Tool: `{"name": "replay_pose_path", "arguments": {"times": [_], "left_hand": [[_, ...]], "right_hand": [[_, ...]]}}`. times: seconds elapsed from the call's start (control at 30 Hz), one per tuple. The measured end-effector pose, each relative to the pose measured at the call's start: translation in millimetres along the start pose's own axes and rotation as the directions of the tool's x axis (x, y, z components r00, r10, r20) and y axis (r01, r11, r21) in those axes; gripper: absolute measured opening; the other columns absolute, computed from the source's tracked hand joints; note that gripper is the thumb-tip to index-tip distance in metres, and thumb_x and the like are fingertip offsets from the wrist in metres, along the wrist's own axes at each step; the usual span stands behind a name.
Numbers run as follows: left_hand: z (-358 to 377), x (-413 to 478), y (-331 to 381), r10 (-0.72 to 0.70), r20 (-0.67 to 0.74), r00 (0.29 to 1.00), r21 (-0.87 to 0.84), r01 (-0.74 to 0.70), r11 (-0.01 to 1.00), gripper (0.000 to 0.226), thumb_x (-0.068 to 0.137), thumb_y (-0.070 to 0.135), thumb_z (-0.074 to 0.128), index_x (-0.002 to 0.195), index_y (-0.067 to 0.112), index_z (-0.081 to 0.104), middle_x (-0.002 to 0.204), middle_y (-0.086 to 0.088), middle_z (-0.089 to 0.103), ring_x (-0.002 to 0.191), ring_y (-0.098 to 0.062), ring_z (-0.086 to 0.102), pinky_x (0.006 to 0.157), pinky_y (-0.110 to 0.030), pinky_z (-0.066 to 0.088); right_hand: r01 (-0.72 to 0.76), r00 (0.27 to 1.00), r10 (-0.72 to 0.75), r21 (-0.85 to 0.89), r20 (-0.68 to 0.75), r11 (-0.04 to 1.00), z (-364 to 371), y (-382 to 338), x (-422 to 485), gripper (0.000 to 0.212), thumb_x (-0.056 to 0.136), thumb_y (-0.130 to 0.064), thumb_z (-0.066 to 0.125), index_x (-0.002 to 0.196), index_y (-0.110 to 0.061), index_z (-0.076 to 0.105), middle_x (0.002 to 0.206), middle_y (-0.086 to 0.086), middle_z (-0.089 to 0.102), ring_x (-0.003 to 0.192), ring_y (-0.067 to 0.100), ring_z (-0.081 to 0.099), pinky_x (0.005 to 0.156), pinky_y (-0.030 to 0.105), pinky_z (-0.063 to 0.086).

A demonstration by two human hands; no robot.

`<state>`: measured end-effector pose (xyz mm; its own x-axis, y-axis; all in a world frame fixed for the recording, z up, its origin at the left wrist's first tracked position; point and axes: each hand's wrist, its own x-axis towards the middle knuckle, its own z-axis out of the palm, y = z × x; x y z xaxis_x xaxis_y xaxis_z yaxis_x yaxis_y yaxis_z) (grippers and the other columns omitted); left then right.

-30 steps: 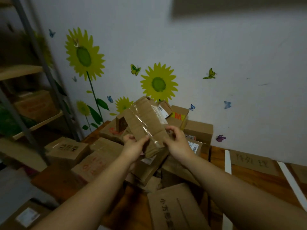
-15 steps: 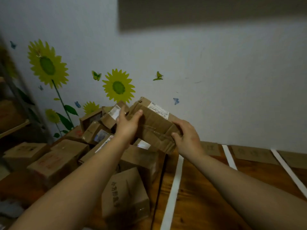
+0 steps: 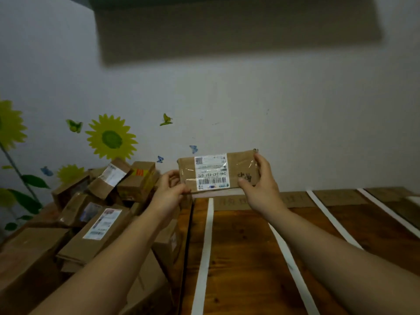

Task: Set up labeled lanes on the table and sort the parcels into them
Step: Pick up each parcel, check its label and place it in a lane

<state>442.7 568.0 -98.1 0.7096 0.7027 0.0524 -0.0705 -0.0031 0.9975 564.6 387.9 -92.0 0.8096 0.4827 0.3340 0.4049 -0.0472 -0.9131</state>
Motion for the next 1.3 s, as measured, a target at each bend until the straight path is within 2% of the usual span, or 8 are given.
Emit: {"name": "replay_pose_path", "arguments": {"times": [0.23, 0.5, 0.63, 0.93, 1.03, 1.13, 1.23, 1.3], "left_hand": [[4.2, -15.8, -28.2, 0.049, 0.082, 0.995, -0.054, -0.045, 0.998, 0.065, 0.080, -0.019, 0.052, 0.120, 0.030, 0.037, 0.128, 0.001, 0.055, 0.120, -0.016, 0.054, 0.099, -0.037, 0.047], [28.9, -37.1, -29.3, 0.053, 0.168, 0.984, 0.040, -0.060, 0.997, 0.066, 0.084, -0.010, 0.057, 0.138, 0.019, 0.032, 0.128, 0.001, 0.053, 0.120, -0.015, 0.052, 0.090, -0.027, 0.049], [55.9, -42.4, -17.5, -0.006, 0.206, 0.979, 0.113, -0.018, 0.993, 0.048, 0.093, 0.009, 0.052, 0.138, 0.023, 0.040, 0.121, -0.001, 0.058, 0.101, -0.014, 0.059, 0.073, -0.021, 0.049], [183.6, -44.7, -15.6, -0.022, 0.206, 0.978, 0.103, 0.001, 0.995, 0.079, 0.092, 0.016, 0.058, 0.148, 0.038, 0.006, 0.101, -0.003, 0.060, 0.081, -0.016, 0.064, 0.060, -0.026, 0.052], [249.6, -47.4, -21.4, -0.108, 0.257, 0.960, 0.102, 0.084, 0.991, 0.056, 0.093, 0.018, 0.058, 0.140, 0.031, 0.030, 0.105, -0.007, 0.063, 0.077, -0.014, 0.065, 0.056, -0.026, 0.054], [327.8, -56.9, -34.3, -0.166, 0.353, 0.921, 0.174, 0.110, 0.979, 0.024, 0.087, 0.009, 0.065, 0.104, 0.011, 0.049, 0.112, -0.018, 0.062, 0.075, -0.017, 0.069, 0.057, -0.027, 0.056], [399.5, -72.9, -42.7, -0.164, 0.432, 0.887, 0.194, 0.086, 0.977, 0.034, 0.081, 0.002, 0.070, 0.103, 0.008, 0.044, 0.109, -0.018, 0.063, 0.076, -0.019, 0.070, 0.061, -0.027, 0.057], [441.8, -82.9, -44.6, -0.163, 0.526, 0.835, 0.169, 0.086, 0.982, 0.052, 0.080, 0.000, 0.070, 0.118, 0.020, 0.041, 0.119, -0.012, 0.056, 0.091, -0.022, 0.066, 0.069, -0.030, 0.057]], "right_hand": [[0.000, 0.997, -0.001, -0.012, -0.081, 1.000, -8.4, 6.5, -29.5, 0.074, 0.088, -0.001, 0.062, 0.139, -0.041, 0.026, 0.139, -0.010, 0.042, 0.126, 0.010, 0.044, 0.101, 0.033, 0.047], [-0.070, 0.983, 0.062, -0.036, -0.171, 0.997, -37.4, 14.5, -59.1, 0.053, 0.094, 0.008, 0.043, 0.131, -0.030, 0.038, 0.123, -0.011, 0.047, 0.122, 0.006, 0.046, 0.101, 0.021, 0.042], [-0.073, 0.983, 0.064, -0.048, -0.171, 0.996, -69.7, 15.9, -59.4, 0.049, 0.100, -0.001, 0.038, 0.140, -0.027, 0.044, 0.113, -0.021, 0.052, 0.099, -0.011, 0.051, 0.076, 0.002, 0.045], [-0.076, 0.979, 0.048, -0.137, -0.196, 0.988, -186.9, 56.7, -33.4, 0.039, 0.099, -0.029, 0.047, 0.138, -0.028, 0.046, 0.134, -0.002, 0.051, 0.121, 0.013, 0.049, 0.104, 0.040, 0.044], [-0.074, 0.987, 0.048, -0.163, -0.155, 0.984, -248.7, 77.8, -20.4, 0.056, 0.089, -0.035, 0.060, 0.140, -0.039, 0.039, 0.138, -0.004, 0.045, 0.121, 0.015, 0.050, 0.103, 0.044, 0.045], [-0.130, 0.979, 0.116, -0.077, -0.170, 0.988, -316.9, 95.5, -14.0, 0.072, 0.087, -0.019, 0.065, 0.143, -0.045, 0.026, 0.145, 0.000, 0.037, 0.120, 0.019, 0.053, 0.098, 0.048, 0.049], [-0.169, 0.953, 0.184, 0.083, -0.240, 0.982, -373.7, 107.3, -14.0, 0.094, 0.087, -0.006, 0.066, 0.149, -0.042, 0.005, 0.147, -0.009, 0.027, 0.129, 0.017, 0.043, 0.106, 0.046, 0.042], [-0.181, 0.942, 0.206, 0.118, -0.266, 0.976, -402.7, 115.0, -17.8, 0.090, 0.085, -0.003, 0.067, 0.150, -0.037, 0.013, 0.137, -0.014, 0.036, 0.123, 0.016, 0.049, 0.100, 0.047, 0.047]]}}
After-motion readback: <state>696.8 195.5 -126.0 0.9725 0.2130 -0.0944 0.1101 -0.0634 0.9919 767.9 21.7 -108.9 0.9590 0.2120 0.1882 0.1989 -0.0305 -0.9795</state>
